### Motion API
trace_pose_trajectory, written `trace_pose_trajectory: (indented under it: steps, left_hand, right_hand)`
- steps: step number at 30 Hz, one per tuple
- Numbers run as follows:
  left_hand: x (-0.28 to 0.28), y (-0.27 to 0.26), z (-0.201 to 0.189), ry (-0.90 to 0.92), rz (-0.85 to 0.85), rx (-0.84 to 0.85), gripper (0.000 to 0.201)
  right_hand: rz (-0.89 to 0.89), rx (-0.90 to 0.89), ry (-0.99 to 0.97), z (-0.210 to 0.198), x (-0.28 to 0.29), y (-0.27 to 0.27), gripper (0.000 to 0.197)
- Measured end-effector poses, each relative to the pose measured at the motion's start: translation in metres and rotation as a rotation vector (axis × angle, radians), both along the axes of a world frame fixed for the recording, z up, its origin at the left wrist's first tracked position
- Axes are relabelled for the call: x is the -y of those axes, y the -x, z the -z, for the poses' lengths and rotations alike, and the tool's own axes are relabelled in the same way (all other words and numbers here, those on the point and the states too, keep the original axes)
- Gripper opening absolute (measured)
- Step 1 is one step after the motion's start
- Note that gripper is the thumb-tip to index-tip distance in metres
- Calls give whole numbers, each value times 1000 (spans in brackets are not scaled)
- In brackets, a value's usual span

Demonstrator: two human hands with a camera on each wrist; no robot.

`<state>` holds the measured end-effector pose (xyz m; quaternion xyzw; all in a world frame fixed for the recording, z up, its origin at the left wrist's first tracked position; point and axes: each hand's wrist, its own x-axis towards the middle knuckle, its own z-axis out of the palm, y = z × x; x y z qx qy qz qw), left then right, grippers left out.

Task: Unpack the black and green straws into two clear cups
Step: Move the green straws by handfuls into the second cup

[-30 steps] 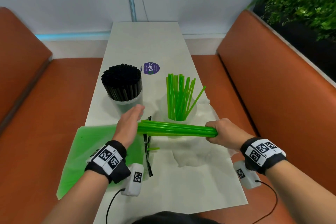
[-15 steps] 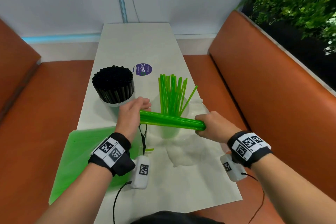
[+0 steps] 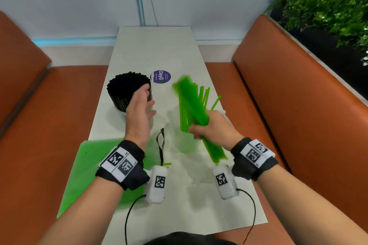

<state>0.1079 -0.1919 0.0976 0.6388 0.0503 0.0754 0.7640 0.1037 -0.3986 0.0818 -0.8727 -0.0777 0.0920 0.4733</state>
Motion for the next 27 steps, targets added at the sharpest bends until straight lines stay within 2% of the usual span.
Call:
trace_pose_trajectory:
  steps: [1, 3, 5, 6, 7, 10, 12, 18, 20, 22, 23, 27]
  left_hand:
    - [-2, 2, 3, -80, 30, -14, 37]
    - [2, 9, 17, -303, 246, -58, 48]
    - [15, 19, 28, -396, 478, -70, 68]
    - [22, 23, 30, -408, 536, -49, 71]
    - [29, 26, 31, -432, 546, -24, 65]
    - [41, 28, 32, -505, 503, -20, 27]
    - [36, 28, 35, -573, 495, -13, 15]
    - [7, 27, 41, -739, 653, -83, 17]
    - [3, 27, 40, -712, 661, -113, 32]
    - [-4, 25, 37, -613, 627, -121, 68]
    - [-10, 22, 34, -517, 567, -124, 74]
    - [-31, 12, 24, 7, 238, -268, 74]
  right_hand:
    - [62, -40, -240, -6, 1, -1, 9]
    - [145, -99, -710, -18, -5, -5, 8]
    - [191, -110, -974, -24, -16, -8, 12]
    - [198, -120, -1047, -26, -23, -9, 13]
    - [201, -137, -1107, -26, -30, -8, 13]
    - [199, -171, -1158, -23, -43, -4, 12]
    - [197, -178, -1147, -26, -41, -4, 13]
    - [327, -175, -1325, -49, -1, -20, 10]
    - [349, -179, -1338, -50, 3, -23, 14]
    - [401, -156, -1375, -52, 4, -24, 17]
    - [436, -140, -1410, -53, 5, -25, 16]
    - [542, -83, -1540, -56, 15, -26, 20]
